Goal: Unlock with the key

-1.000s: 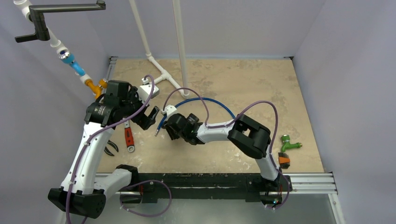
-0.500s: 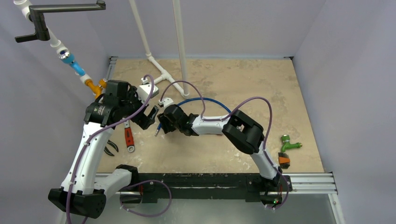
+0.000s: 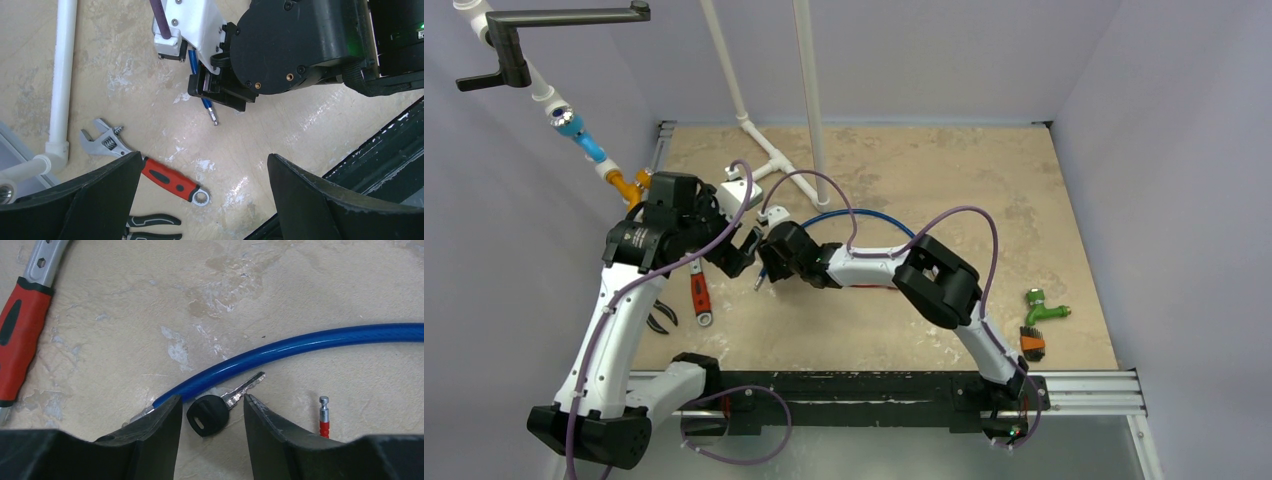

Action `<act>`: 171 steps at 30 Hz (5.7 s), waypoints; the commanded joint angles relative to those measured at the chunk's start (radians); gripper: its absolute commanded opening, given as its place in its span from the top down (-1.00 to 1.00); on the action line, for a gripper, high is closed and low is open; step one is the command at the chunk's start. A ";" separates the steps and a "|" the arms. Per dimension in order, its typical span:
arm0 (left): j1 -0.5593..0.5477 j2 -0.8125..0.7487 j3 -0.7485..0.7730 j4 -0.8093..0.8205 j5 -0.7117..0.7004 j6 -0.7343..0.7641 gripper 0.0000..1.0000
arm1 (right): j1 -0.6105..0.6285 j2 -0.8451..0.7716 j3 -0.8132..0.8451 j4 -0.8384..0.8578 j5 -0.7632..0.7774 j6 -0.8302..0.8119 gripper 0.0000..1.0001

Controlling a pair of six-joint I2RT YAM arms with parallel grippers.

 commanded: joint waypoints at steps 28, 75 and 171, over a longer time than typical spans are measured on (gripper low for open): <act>0.009 -0.013 0.032 -0.004 0.050 0.002 -0.94 | 0.063 -0.432 -0.514 0.029 0.002 -0.157 0.72; -0.212 -0.493 -0.435 0.291 0.592 1.264 -0.55 | -0.043 -0.874 -0.387 -0.082 -0.750 -0.060 0.76; -0.261 -0.649 -0.767 0.996 0.298 1.549 1.00 | -0.156 -0.733 -0.565 0.685 -0.860 0.747 0.66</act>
